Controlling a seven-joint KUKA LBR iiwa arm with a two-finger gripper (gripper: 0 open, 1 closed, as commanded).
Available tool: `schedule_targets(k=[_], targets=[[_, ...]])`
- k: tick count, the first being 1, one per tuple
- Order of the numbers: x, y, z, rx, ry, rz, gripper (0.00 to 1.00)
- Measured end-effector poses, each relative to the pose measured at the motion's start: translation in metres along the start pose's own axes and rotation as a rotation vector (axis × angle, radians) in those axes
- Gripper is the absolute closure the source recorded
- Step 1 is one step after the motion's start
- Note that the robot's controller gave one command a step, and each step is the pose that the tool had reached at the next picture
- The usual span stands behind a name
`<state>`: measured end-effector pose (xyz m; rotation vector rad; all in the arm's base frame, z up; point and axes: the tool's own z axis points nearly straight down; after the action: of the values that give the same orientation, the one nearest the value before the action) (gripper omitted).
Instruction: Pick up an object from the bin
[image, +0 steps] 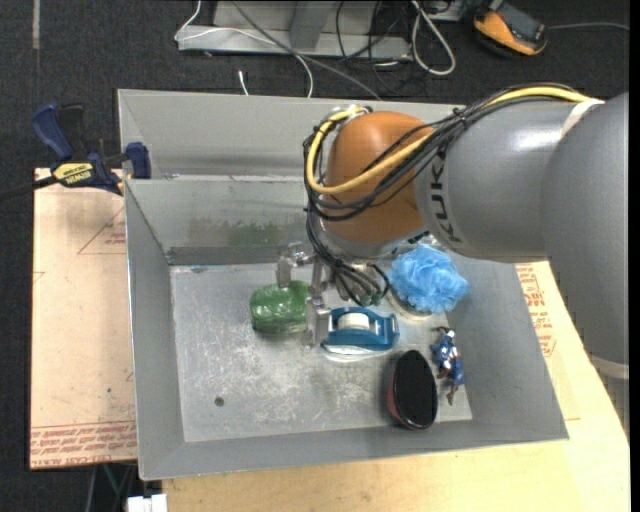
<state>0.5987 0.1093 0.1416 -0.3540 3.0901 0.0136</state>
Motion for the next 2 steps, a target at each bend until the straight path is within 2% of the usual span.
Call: schedule_targets(k=[1,2], targets=[[0.014,-0.007,0.025,0.001,0.01,-0.02,0.0],[0.039,0.008,0.054,0.003,-0.048,-0.336,0.0]])
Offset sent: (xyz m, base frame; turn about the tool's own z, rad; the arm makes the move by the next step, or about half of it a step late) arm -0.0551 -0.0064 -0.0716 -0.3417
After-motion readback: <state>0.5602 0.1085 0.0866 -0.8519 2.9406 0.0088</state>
